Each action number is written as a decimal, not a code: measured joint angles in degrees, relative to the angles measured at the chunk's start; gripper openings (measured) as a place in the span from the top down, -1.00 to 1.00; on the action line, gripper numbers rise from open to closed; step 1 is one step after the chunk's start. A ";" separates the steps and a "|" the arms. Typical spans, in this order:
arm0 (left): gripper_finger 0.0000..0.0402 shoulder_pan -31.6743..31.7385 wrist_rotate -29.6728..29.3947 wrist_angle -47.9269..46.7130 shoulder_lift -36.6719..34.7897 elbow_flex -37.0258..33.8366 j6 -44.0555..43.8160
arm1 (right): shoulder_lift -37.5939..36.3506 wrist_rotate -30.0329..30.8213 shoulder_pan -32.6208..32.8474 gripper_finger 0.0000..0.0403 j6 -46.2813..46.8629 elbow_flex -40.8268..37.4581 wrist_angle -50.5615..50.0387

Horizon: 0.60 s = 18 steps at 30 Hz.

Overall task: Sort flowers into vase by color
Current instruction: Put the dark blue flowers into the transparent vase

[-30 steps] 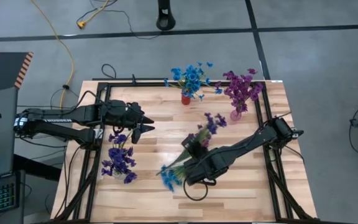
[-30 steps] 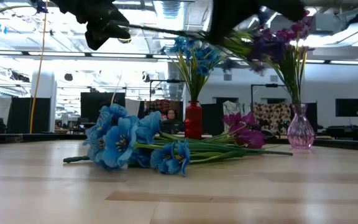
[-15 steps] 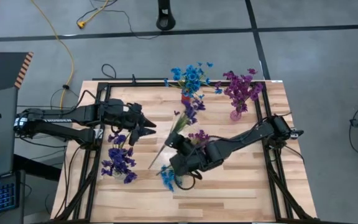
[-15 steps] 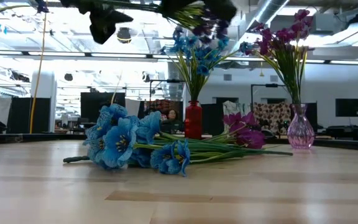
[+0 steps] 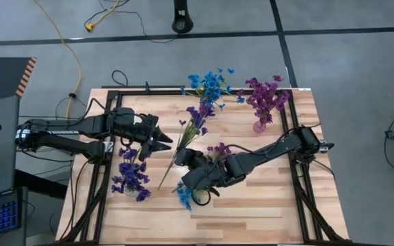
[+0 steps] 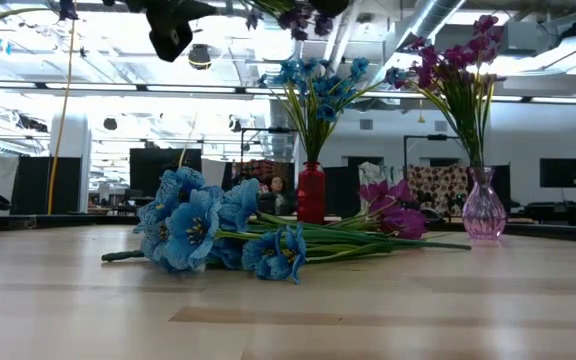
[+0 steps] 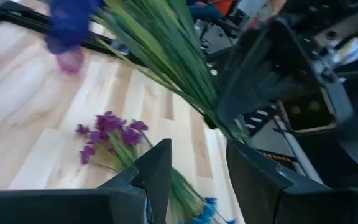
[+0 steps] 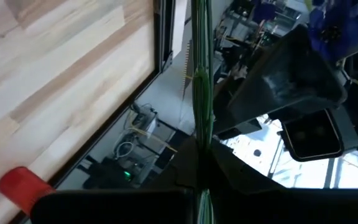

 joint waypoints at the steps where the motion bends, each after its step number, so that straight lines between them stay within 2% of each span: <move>1: 0.30 0.00 0.62 0.00 0.00 0.00 0.01 | 0.00 0.00 -0.04 0.77 -0.27 0.00 0.23; 6: 0.23 0.00 2.68 -0.14 0.00 0.00 -0.64 | 0.00 -0.41 -0.13 0.77 -1.47 0.00 0.48; 12: -0.02 0.00 3.07 -0.35 0.11 0.00 -0.85 | 0.00 -1.66 -0.34 0.77 -9.62 0.00 0.53; 18: -0.14 0.00 2.65 -0.33 0.13 0.00 -1.13 | 0.00 -1.75 -1.50 0.77 -9.84 0.00 1.20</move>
